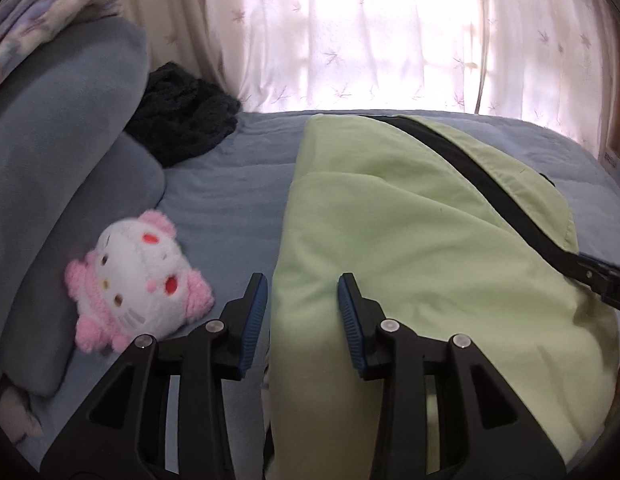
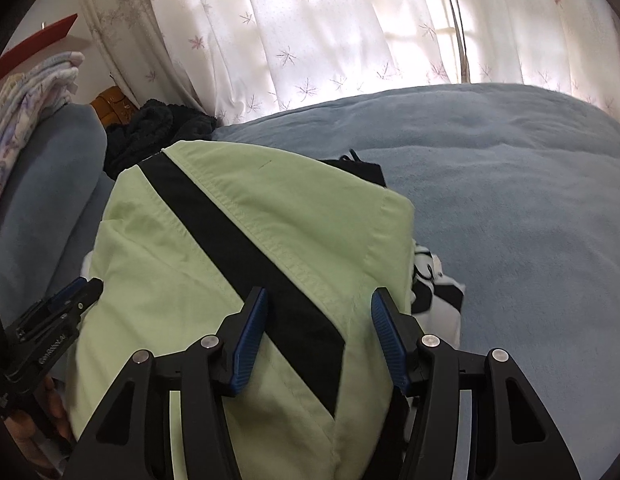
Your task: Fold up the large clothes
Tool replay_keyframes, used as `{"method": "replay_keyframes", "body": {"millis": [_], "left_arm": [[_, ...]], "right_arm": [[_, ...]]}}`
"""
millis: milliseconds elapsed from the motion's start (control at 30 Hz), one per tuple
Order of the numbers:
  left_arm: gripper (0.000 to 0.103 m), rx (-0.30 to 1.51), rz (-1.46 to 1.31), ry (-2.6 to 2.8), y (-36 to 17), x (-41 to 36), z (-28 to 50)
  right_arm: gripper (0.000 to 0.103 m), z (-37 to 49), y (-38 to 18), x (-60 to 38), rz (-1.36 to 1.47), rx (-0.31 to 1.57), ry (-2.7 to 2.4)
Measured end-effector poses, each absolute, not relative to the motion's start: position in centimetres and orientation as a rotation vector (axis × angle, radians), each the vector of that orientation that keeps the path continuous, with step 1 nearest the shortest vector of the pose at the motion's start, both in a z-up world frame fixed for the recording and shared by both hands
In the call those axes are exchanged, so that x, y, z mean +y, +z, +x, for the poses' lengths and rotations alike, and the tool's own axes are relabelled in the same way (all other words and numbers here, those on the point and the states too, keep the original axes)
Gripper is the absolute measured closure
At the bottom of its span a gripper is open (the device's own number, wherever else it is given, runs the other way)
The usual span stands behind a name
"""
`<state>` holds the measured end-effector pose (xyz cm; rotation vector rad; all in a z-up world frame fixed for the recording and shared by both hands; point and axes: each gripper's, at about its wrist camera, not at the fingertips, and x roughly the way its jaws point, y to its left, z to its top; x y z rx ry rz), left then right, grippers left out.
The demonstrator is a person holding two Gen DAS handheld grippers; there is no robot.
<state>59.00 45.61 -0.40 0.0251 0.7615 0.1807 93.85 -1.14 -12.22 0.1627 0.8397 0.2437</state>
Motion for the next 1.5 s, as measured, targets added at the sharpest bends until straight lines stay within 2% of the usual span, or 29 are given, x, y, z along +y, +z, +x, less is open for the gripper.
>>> {"method": "replay_keyframes", "body": {"millis": [133,267,433,567,667,733,833,967,1133,1500], "left_arm": [[0.068,0.788,-0.049,0.164,2.0,45.0,55.3],[0.054,0.778,-0.020,0.153,5.5,43.1,50.4],[0.044,0.731,-0.019,0.120,11.6,40.5,42.8],[0.030,0.688,-0.044,0.121,16.9,38.5,36.3],[0.024,0.667,-0.074,0.113,20.0,36.8,31.4],[0.022,0.649,-0.098,0.103,21.8,35.4,28.1],[0.021,0.637,-0.115,0.080,23.6,33.0,23.3],[0.020,0.649,-0.123,0.050,23.8,29.5,18.0],[0.020,0.682,-0.126,-0.008,21.3,25.6,12.8],[0.020,0.711,-0.113,-0.013,13.8,18.9,3.0]], "right_arm": [[0.050,91.2,-10.2,-2.7,0.196,0.865,0.254],[0.050,88.2,-8.1,-4.1,0.160,0.888,0.266],[0.049,82.6,-3.6,-6.0,0.096,0.871,0.294],[0.035,77.9,1.8,-7.7,0.051,0.822,0.294],[0.029,72.4,5.3,-8.8,0.038,0.788,0.300],[0.023,69.5,7.0,-9.6,0.018,0.776,0.295],[0.021,65.1,8.4,-10.6,-0.006,0.774,0.298],[0.020,60.0,8.9,-11.9,-0.003,0.784,0.305],[0.019,52.8,7.2,-13.9,0.016,0.824,0.312],[0.013,39.8,-3.3,-18.9,0.086,0.837,0.204]]}}
